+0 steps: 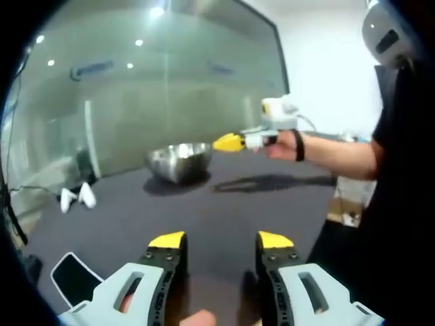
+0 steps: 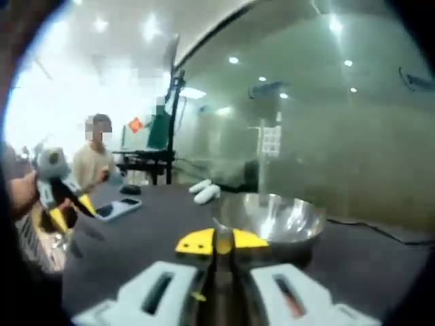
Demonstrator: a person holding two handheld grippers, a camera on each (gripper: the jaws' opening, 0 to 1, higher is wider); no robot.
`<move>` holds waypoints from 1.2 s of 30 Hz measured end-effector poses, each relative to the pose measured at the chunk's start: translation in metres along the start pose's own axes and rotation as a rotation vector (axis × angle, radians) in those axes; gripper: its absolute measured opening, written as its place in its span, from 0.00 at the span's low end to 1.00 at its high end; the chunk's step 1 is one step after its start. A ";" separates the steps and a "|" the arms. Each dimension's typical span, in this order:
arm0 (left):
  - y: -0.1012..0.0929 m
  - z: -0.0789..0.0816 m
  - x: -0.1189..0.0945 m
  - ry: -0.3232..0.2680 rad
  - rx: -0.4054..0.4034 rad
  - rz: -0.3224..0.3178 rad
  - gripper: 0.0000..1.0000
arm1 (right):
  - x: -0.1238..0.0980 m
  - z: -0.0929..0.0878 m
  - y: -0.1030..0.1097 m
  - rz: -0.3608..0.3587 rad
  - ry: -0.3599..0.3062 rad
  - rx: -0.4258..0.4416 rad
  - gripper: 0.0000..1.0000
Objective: Pick up the QQ candy scattered on the table and place it into the stainless steel bowl on the table
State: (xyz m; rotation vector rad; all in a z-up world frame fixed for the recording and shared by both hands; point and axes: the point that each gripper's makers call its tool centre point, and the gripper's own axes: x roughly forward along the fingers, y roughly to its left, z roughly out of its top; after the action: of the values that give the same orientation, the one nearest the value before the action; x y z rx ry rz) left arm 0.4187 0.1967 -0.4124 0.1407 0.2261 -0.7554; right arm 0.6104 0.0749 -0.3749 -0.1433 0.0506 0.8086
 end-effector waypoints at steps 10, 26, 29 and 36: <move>-0.005 -0.002 -0.001 -0.021 -0.035 0.001 0.40 | 0.040 0.030 -0.042 -0.114 -0.042 -0.002 0.09; 0.003 -0.003 0.002 -0.010 -0.016 0.032 0.40 | 0.058 0.010 -0.074 -0.186 -0.008 0.078 0.16; -0.001 -0.005 0.004 -0.010 -0.032 0.012 0.40 | 0.051 0.026 -0.076 -0.196 -0.093 0.062 0.23; 0.000 -0.004 0.005 -0.005 -0.034 0.013 0.40 | 0.044 0.034 -0.066 -0.164 -0.112 0.086 0.22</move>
State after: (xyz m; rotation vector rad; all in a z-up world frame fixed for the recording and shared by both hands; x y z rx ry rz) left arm 0.4215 0.1944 -0.4175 0.1076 0.2333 -0.7383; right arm 0.6880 0.0668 -0.3381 -0.0198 -0.0318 0.6487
